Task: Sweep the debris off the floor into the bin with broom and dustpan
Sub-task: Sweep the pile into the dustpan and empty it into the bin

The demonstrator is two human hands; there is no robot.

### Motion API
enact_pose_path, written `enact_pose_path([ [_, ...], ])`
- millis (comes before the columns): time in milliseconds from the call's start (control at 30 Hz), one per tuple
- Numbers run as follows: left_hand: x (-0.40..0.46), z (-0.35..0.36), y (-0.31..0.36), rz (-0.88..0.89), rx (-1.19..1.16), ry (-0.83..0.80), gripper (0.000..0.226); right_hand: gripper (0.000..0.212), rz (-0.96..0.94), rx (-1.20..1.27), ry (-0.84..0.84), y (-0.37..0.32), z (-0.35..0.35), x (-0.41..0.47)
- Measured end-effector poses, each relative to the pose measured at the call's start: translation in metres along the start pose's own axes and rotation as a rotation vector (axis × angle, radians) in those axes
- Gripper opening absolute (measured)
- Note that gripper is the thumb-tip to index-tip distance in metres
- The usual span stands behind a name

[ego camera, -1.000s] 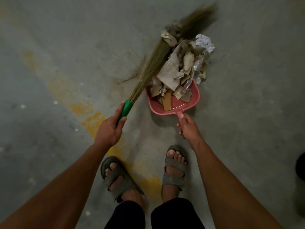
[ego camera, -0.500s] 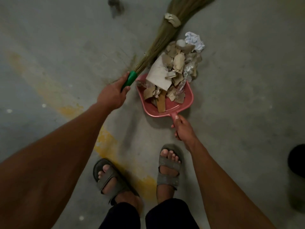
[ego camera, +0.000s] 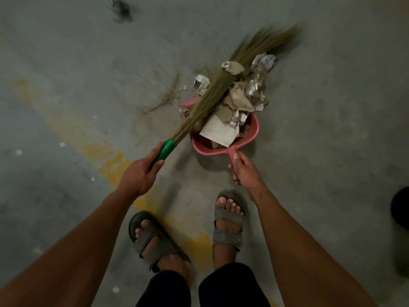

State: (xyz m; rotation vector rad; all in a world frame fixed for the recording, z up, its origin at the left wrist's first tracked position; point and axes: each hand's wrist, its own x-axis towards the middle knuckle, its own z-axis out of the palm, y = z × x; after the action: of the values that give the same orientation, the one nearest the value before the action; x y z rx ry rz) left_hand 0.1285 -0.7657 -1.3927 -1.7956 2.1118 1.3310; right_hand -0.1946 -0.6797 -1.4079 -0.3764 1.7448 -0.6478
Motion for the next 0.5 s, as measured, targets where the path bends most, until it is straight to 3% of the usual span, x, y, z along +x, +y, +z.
enact_pose_path([
  [300,-0.020,-0.015,0.046,-0.055,-0.161,0.243,0.056,0.035,-0.060,0.064,-0.008,-0.001,-0.010,-0.034],
  [500,-0.007,-0.030,0.078,-0.162,-0.223,0.212,0.053,0.036,-0.070,0.102,0.059,-0.007,-0.028,-0.072],
])
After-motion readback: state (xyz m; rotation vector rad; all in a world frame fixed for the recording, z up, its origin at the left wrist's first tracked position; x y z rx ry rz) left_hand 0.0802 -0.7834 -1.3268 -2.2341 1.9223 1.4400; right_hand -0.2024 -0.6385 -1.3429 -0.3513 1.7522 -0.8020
